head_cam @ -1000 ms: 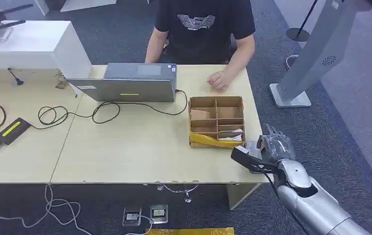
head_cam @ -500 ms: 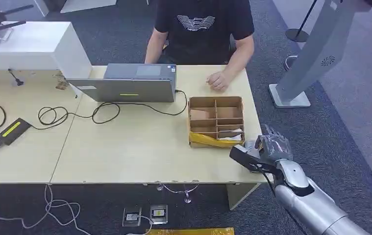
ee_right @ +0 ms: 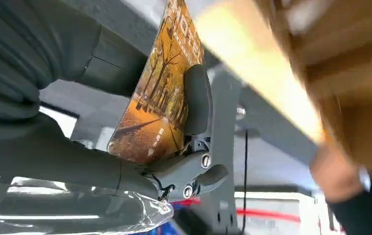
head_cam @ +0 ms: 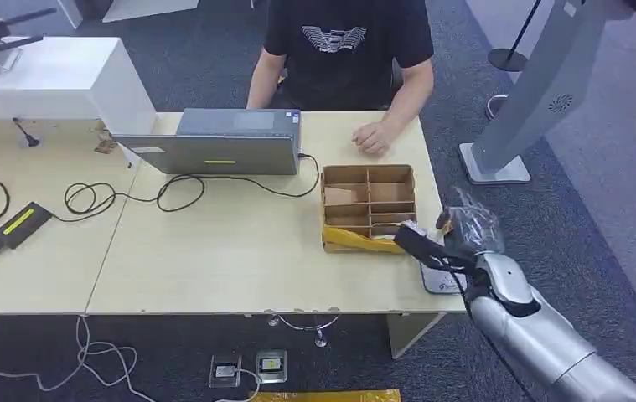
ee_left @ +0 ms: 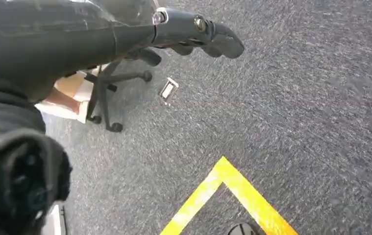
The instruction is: Pass the card to the sensor for recognition and then transmit it.
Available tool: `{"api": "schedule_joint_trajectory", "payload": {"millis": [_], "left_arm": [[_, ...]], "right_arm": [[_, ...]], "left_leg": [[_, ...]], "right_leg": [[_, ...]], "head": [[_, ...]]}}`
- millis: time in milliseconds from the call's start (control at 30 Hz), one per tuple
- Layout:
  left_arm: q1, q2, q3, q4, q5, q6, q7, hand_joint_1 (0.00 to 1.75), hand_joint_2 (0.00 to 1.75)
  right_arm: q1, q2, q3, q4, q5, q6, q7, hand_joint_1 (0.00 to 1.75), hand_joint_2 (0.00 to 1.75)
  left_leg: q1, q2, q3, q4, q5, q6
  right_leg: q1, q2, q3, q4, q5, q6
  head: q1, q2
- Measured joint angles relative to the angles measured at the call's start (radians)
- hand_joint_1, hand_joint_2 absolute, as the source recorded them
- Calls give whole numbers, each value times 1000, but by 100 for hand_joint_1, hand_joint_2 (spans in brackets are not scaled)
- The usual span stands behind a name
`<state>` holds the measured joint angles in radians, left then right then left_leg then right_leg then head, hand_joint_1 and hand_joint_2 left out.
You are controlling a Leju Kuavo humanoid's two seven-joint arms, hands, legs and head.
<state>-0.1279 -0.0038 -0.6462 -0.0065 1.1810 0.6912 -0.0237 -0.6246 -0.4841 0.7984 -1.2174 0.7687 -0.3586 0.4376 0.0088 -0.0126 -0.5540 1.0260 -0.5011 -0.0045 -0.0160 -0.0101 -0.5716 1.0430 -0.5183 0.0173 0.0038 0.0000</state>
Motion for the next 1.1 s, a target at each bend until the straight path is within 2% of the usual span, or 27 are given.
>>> {"api": "schedule_joint_trajectory", "payload": {"millis": [100, 433, 600, 700, 867, 967, 1100], "left_arm": [[-1, -1, 5, 0, -3, 0, 0, 0, 0], [-1, -3, 17, 0, -9, 0, 0, 0, 0], [-1, -3, 21, 0, -32, 0, 0, 0, 0], [-1, -3, 21, 0, -38, 0, 6, 0, 0], [-1, -3, 23, 0, -50, 0, 11, 0, 0], [-1, -4, 29, 0, -64, 0, 14, 0, 0], [-2, -4, 31, 0, -84, 0, 14, 0, 0]], "right_arm": [[-35, -16, -5, -52, 12, 6, 13, 175, 175], [-54, -41, -18, -139, 26, 11, 22, 175, 175], [-89, -75, -29, -200, 109, 86, 74, 175, 175], [-119, -90, -33, -240, 130, 130, 80, 175, 175], [-146, -88, -29, -276, 142, 158, 61, 175, 175], [-152, -73, -19, -277, 142, 145, 29, 175, 175], [-151, -24, 6, -267, 155, 100, -7, 175, 175]], "left_leg": [[0, 0, 0, 0, 0, 0], [0, 0, -1, 0, 0, 0], [0, 0, -1, 0, 0, 0], [0, 0, 0, 0, 0, 0], [0, 0, -1, 0, 0, 0], [1, 0, -2, 0, 0, 0], [1, 0, -2, 0, 0, 0]], "right_leg": [[0, 0, 0, 0, 0, 0], [0, 0, 0, 0, 0, 0], [0, 0, 0, 0, 0, 0], [0, 0, 0, 0, 0, 0], [0, 0, 0, 0, 0, 0], [0, 0, 0, 0, 0, 0], [1, 0, -1, 0, 0, 0]], "head": [[0, 0], [0, 0], [0, 0], [0, 0], [0, 0], [0, 0], [0, 0]]}}
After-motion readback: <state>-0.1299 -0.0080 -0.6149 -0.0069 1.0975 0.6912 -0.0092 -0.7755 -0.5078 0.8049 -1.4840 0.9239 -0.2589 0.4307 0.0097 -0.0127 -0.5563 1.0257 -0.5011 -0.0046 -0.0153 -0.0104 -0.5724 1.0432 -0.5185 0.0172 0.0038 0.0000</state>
